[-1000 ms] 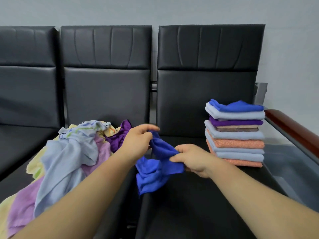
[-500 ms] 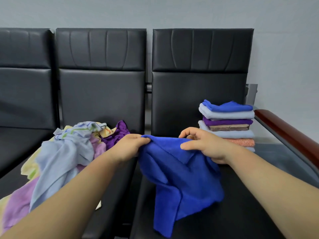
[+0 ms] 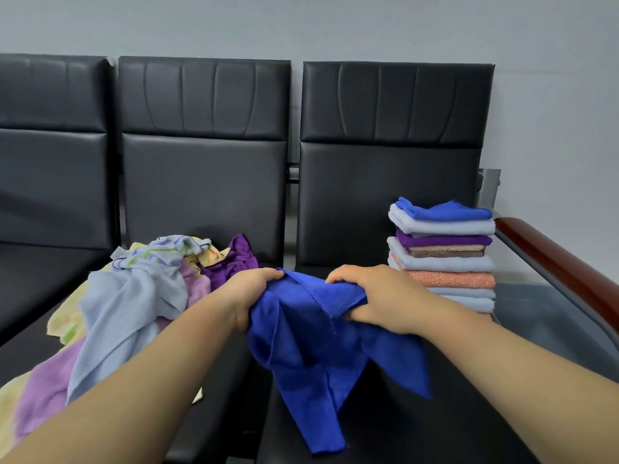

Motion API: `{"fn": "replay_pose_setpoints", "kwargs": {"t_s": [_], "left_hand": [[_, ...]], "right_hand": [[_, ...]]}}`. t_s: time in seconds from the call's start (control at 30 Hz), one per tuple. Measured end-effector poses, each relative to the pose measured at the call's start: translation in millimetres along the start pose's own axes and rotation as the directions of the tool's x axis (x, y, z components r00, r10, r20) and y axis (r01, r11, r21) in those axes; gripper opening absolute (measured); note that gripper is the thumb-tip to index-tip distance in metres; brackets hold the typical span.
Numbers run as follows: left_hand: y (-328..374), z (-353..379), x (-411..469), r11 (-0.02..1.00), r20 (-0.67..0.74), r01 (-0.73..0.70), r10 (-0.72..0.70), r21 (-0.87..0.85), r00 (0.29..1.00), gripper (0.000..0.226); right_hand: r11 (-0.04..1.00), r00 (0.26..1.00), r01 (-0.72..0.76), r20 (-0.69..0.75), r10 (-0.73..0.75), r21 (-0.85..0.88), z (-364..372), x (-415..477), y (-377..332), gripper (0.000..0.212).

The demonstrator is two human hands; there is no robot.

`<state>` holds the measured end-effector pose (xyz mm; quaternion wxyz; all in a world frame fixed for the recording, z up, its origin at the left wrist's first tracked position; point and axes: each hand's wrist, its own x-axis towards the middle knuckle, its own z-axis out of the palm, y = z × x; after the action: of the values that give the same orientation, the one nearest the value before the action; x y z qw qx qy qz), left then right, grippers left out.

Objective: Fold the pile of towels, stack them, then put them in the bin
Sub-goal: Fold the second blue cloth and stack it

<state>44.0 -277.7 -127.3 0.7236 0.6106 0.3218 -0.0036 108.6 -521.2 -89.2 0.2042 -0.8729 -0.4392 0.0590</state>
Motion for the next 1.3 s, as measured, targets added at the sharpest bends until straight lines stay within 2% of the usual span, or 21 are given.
{"fn": "replay_pose_setpoints", "kwargs": {"t_s": [0.1,0.2,0.27,0.37,0.4,0.43,0.47,0.5,0.53,0.57,0.63,0.7,0.77,0.83,0.87,0.93,1.0,1.07,1.13,1.2,1.3], "left_hand": [[-5,-2,4,0.997,0.027,0.036,-0.037,0.065,0.999,0.032],[-7,-3,3,0.994,0.056,0.040,-0.046,0.102,0.997,0.034],[-8,-5,3,0.992,0.101,0.035,-0.047,0.122,0.994,0.037],[-9,-10,5,0.994,0.222,-0.024,-0.001,0.108,0.975,0.026],[-10,-11,7,0.992,0.254,-0.068,0.039,0.108,0.967,0.014],[-10,-13,9,0.982,0.262,-0.121,0.080,0.142,0.962,0.013],[-9,-16,9,0.961,0.260,-0.184,0.127,0.207,0.957,0.021],[-8,-20,8,0.926,0.262,-0.240,0.163,0.293,0.951,0.024],[-6,-25,9,0.879,0.271,-0.288,0.192,0.379,0.943,0.023],[-4,-29,7,0.818,0.280,-0.332,0.218,0.470,0.935,0.021],[2,-37,5,0.628,0.272,-0.398,0.292,0.669,0.917,0.015],[6,-42,4,0.436,0.230,-0.385,0.367,0.813,0.901,0.016],[8,-46,5,0.365,0.176,-0.336,0.408,0.868,0.896,0.017],[7,-52,9,0.339,0.121,-0.281,0.423,0.898,0.898,0.015],[7,-55,11,0.342,0.091,-0.251,0.421,0.906,0.903,0.014],[5,-61,17,0.376,0.025,-0.195,0.414,0.906,0.910,0.013],[4,-67,26,0.447,-0.041,-0.156,0.400,0.881,0.916,0.014],[0,-70,32,0.590,-0.116,-0.132,0.363,0.797,0.924,0.011],[-3,-67,36,0.808,-0.201,-0.141,0.304,0.572,0.931,0.007],[-5,-62,42,0.965,-0.247,-0.144,0.197,0.219,0.949,0.009],[-3,-54,54,0.951,-0.195,-0.195,0.150,-0.241,0.969,0.004]], "right_hand": [[0.972,0.999,-0.018,-0.027,0.025,0.235,-1,6,-4,0.018],[0.904,0.985,-0.115,-0.069,0.157,0.413,3,13,0,0.007],[0.714,0.941,-0.186,-0.087,0.327,0.675,7,18,3,0.030],[0.323,0.820,-0.190,-0.031,0.572,0.927,4,26,11,0.018],[0.221,0.785,-0.187,0.011,0.619,0.957,3,30,16,0.037],[0.171,0.762,-0.200,0.043,0.646,0.965,2,30,17,0.070],[0.174,0.729,-0.231,0.052,0.683,0.957,4,32,26,0.092],[0.213,0.707,-0.239,0.020,0.707,0.947,5,34,36,0.100],[0.253,0.694,-0.259,-0.003,0.720,0.932,7,35,42,0.096],[0.278,0.683,-0.307,0.007,0.731,0.910,5,32,42,0.080],[0.404,0.661,-0.377,-0.064,0.748,0.834,1,27,40,0.031],[0.512,0.659,-0.419,-0.138,0.740,0.750,-1,25,47,0.031],[0.548,0.652,-0.458,-0.155,0.743,0.700,-1,24,57,0.037],[0.521,0.625,-0.501,-0.127,0.770,0.691,-2,22,62,0.033],[0.458,0.610,-0.495,-0.080,0.788,0.739,-2,21,66,0.027],[0.191,0.585,-0.435,0.115,0.803,0.880,-4,20,68,0.014],[-0.035,0.614,-0.345,0.254,0.747,0.938,-7,19,68,0.020],[-0.111,0.637,-0.274,0.267,0.723,0.955,-7,20,71,0.031],[-0.131,0.645,-0.217,0.242,0.724,0.967,-5,22,71,0.037],[-0.129,0.658,-0.166,0.207,0.724,0.978,-1,27,69,0.039],[-0.096,0.676,-0.061,0.112,0.728,0.993,-3,38,68,0.033]]}}
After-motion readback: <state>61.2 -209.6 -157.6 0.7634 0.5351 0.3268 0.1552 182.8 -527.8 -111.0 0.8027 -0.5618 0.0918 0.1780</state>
